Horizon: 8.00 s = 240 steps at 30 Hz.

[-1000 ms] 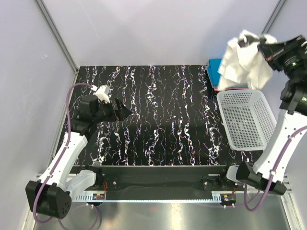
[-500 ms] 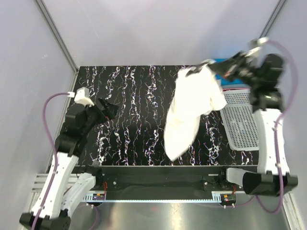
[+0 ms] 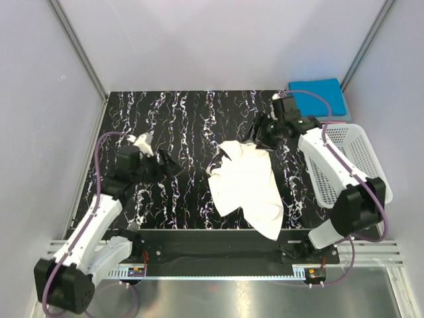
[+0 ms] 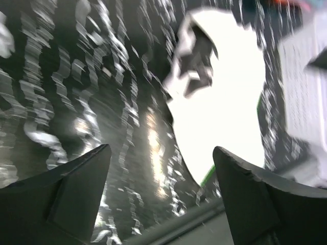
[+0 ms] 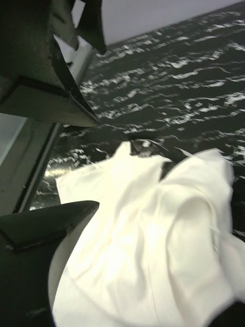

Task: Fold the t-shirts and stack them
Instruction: Move the tshirt to the center of the board, then flatten the tshirt out

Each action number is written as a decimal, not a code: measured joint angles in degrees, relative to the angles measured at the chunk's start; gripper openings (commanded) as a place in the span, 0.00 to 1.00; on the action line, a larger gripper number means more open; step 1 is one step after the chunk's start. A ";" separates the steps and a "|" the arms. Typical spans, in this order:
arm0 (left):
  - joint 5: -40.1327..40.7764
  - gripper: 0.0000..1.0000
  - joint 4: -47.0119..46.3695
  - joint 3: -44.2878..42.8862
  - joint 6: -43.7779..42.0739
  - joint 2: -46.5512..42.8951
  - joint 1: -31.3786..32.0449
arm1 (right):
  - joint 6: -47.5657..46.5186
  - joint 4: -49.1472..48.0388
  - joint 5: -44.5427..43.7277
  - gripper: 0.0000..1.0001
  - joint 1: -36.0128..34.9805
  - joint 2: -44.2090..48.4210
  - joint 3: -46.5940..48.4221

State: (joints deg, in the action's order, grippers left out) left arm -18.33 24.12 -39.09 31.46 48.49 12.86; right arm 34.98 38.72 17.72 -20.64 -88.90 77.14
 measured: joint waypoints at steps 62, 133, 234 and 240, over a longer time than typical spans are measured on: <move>40.11 0.00 5.66 -4.02 21.86 8.83 44.04 | -0.15 14.40 -13.92 0.64 0.50 34.03 -26.32; 13.42 0.41 -32.65 1.77 1.22 41.46 38.27 | -1.16 10.43 -12.50 0.64 0.50 32.24 -29.27; 32.98 0.00 32.54 -84.17 -2.19 24.39 3.56 | -3.02 22.10 -45.68 0.00 -10.86 7.21 27.87; 33.48 0.00 36.22 -81.53 -2.54 22.36 2.64 | -4.44 25.62 -49.83 0.00 -10.51 12.26 27.91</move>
State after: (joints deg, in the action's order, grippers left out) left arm 15.16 60.34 -120.62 28.93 70.85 15.51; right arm 30.55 64.34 -32.12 -31.16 -76.64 105.06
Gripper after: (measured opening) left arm 0.012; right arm 0.012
